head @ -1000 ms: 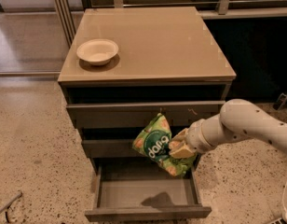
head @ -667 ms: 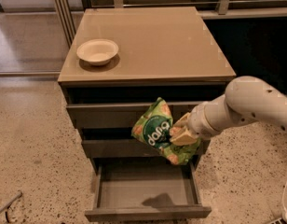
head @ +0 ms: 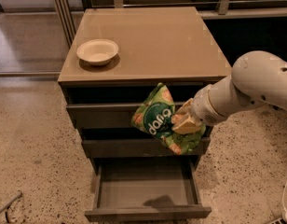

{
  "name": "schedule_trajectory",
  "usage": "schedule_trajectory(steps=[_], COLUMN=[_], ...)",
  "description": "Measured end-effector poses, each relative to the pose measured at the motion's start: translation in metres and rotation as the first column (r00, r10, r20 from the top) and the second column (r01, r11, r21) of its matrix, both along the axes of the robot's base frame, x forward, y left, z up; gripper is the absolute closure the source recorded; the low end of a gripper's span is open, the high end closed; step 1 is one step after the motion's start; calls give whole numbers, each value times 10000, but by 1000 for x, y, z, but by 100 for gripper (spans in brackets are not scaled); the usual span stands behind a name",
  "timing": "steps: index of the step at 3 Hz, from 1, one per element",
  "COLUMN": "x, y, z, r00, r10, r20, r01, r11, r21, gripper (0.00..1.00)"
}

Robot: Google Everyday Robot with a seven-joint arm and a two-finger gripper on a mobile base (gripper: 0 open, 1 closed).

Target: Pick green rice chip bag from bottom drawer and place on counter

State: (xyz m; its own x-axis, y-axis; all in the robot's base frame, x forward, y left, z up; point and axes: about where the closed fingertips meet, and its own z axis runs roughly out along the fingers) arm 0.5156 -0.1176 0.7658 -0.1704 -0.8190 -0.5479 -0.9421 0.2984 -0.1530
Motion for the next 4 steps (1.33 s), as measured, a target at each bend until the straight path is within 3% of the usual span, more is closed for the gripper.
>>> schedule_trajectory(steps=[1,2,4], x=[3,14,18], y=[-4,-15,-13], z=[36,109,109], r00=[10000,9987,9983], r10=[-61,-169,-286], r20=[53,489,507], r01=[61,179,302], r11=[10000,9996,9990], r21=[-51,-195,-315], gripper=[100,100,100])
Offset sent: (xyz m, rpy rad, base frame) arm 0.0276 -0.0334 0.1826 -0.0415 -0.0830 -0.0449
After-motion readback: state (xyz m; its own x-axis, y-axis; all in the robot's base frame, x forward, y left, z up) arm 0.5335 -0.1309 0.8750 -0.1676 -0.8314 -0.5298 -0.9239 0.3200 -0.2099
